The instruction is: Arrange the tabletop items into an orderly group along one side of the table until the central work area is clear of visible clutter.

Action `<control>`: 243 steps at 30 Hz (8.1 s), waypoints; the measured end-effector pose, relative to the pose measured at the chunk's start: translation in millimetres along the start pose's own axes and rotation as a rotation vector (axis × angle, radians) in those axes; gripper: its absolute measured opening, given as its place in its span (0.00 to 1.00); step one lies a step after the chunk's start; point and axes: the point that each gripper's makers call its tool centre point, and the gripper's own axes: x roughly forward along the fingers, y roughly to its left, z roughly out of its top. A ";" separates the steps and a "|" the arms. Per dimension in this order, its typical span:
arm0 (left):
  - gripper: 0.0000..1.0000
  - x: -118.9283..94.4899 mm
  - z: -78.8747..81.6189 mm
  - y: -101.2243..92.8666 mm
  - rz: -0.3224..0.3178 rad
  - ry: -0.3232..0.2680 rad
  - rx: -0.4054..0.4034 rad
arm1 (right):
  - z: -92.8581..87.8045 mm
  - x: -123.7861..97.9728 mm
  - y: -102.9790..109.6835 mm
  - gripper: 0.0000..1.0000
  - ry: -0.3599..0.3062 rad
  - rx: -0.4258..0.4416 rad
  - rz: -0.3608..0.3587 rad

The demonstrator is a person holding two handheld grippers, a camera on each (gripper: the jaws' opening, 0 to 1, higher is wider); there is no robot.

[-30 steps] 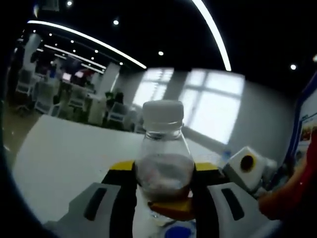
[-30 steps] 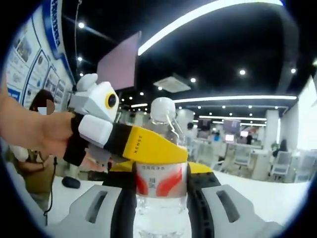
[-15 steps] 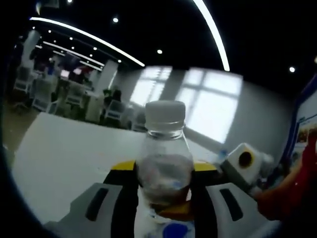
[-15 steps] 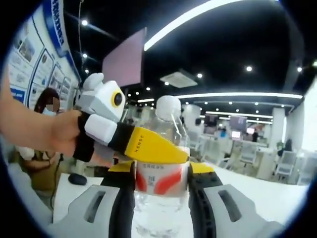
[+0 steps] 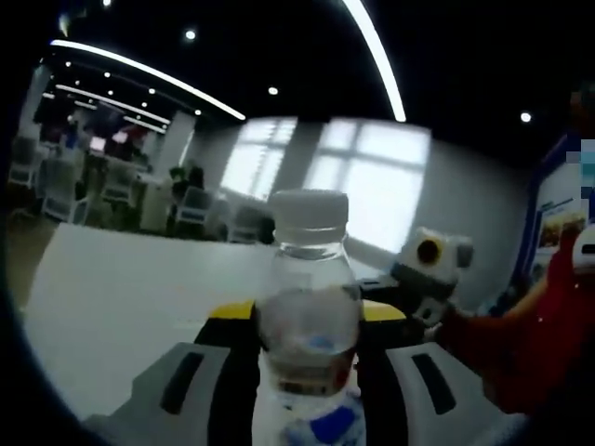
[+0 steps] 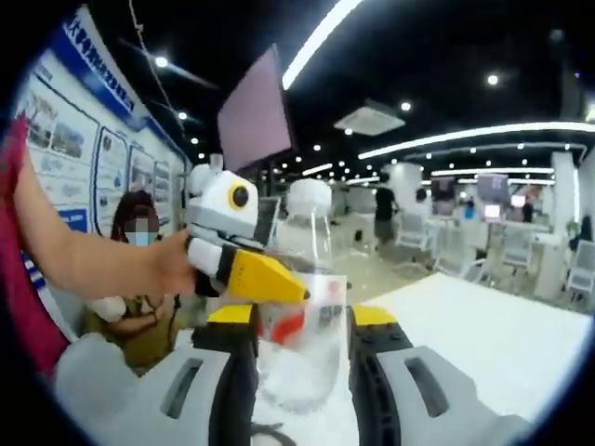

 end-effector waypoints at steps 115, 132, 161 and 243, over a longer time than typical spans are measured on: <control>0.38 -3.7 -198.4 132.7 -0.092 0.591 0.330 | -238.7 105.5 -54.1 0.37 0.374 -0.128 0.194; 0.71 -11.3 -210.4 138.5 -0.032 0.624 0.269 | -251.4 98.7 -62.3 0.53 0.436 -0.097 0.126; 0.99 -24.4 -203.8 125.4 0.019 0.589 0.203 | -228.2 75.2 -64.2 0.98 0.416 -0.090 0.080; 0.92 -76.9 -210.1 -51.1 0.037 0.324 0.081 | -217.0 -198.1 -20.8 0.92 0.413 -0.037 -0.297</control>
